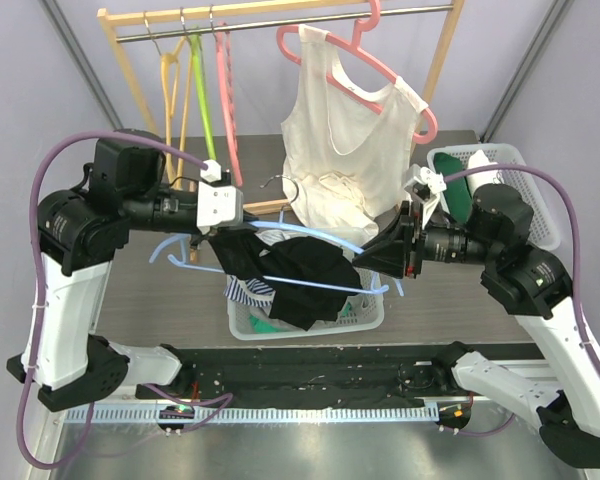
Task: Remove the tank top from the hanger
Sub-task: Remove the tank top from the hanger, then place the hanger at the clothesline.
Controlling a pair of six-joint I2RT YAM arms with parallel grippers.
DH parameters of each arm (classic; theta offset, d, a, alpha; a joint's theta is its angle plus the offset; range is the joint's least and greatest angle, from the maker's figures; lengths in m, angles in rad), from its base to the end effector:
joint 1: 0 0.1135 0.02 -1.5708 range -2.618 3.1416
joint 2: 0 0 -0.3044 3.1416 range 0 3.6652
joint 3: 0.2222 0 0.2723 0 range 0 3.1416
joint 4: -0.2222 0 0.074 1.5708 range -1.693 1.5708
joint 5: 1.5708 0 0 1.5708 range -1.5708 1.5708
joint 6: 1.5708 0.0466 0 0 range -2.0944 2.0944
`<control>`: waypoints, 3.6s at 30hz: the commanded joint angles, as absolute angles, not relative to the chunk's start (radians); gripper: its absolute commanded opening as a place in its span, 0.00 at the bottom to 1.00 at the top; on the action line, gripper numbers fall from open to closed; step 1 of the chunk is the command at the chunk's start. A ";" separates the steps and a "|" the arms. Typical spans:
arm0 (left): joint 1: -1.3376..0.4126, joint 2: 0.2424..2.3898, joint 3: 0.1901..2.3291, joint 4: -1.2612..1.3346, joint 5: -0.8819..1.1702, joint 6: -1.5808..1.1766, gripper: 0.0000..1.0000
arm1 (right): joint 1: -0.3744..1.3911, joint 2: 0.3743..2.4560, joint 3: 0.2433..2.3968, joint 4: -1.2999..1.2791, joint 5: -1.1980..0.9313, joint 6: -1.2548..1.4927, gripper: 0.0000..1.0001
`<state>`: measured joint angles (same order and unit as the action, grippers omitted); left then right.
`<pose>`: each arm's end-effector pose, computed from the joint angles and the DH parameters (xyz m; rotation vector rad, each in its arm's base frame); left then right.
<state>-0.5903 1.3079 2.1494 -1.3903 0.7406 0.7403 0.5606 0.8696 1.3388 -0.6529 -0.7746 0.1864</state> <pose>0.1201 -0.1183 0.5889 1.5655 1.2952 -0.6852 0.1003 0.1015 0.5001 -0.9160 1.6223 1.2053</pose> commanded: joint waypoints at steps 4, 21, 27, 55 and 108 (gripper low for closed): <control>-0.594 1.310 2.180 -1.336 0.759 0.712 0.00 | 0.560 0.848 1.362 -0.646 -0.753 0.178 0.01; -0.560 1.189 2.068 -1.131 0.374 0.474 0.95 | 0.560 0.683 1.466 -0.769 -0.379 -0.095 0.01; -0.537 1.166 1.944 -1.049 0.480 0.269 0.58 | 0.560 0.695 1.494 -0.747 -0.341 -0.129 0.01; -0.586 1.354 1.956 -0.916 0.565 0.081 0.05 | 0.560 0.716 1.493 -0.724 -0.388 -0.095 0.01; -0.695 1.243 1.554 -1.092 0.284 0.345 0.00 | 0.572 0.922 1.736 -0.787 0.092 -0.028 0.01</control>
